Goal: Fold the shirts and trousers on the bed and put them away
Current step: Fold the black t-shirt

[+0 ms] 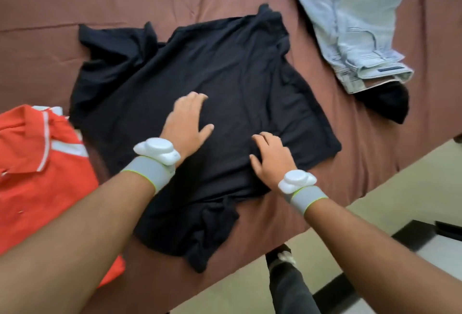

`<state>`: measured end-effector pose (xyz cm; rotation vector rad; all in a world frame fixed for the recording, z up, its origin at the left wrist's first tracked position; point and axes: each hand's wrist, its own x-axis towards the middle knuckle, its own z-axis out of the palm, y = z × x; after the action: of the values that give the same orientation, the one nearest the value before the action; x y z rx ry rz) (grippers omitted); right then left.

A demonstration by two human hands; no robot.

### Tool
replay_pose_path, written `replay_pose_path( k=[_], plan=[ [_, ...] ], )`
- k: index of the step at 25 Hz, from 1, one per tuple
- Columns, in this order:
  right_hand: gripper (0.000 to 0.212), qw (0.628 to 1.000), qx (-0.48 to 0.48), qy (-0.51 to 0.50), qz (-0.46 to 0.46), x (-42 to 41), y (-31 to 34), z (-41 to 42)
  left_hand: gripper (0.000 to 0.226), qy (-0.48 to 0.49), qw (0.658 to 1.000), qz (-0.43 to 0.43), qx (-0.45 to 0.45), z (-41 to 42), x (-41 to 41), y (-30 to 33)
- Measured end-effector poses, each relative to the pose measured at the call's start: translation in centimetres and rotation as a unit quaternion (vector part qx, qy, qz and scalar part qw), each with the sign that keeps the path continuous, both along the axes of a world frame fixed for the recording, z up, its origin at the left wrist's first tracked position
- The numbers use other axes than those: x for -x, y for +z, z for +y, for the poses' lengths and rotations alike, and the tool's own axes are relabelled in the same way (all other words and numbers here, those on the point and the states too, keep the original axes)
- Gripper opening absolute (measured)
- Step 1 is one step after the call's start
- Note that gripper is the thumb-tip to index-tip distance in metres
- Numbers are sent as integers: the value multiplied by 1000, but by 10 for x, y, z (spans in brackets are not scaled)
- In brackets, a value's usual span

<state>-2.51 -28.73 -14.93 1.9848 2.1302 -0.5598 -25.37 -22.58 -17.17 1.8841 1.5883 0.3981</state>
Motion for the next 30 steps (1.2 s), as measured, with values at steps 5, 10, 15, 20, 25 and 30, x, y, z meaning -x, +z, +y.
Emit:
replay_pose_path(
  k=[5, 10, 15, 20, 25, 30],
  plan=[
    [62, 997, -34, -68, -31, -116, -11, 57, 52, -36, 998, -55, 16, 56, -151, -7],
    [55, 975, 32, -214, 46, -181, -16, 83, 54, -165, 972, 164, -41, 176, -246, -17],
    [15, 956, 75, -219, 179, -198, -16, 97, 40, -356, 864, 352, 43, 245, -240, 9],
    [22, 941, 92, -257, 202, -220, -1, 99, 15, -407, 882, 215, -101, 247, -256, 7],
    [27, 961, 77, -225, 139, -235, 5, 89, 31, -383, 896, 204, -96, 249, -271, -5],
    [36, 980, 93, -129, 115, -240, 8, 77, 27, -415, 850, 318, -68, 295, -256, 17]
  ],
)
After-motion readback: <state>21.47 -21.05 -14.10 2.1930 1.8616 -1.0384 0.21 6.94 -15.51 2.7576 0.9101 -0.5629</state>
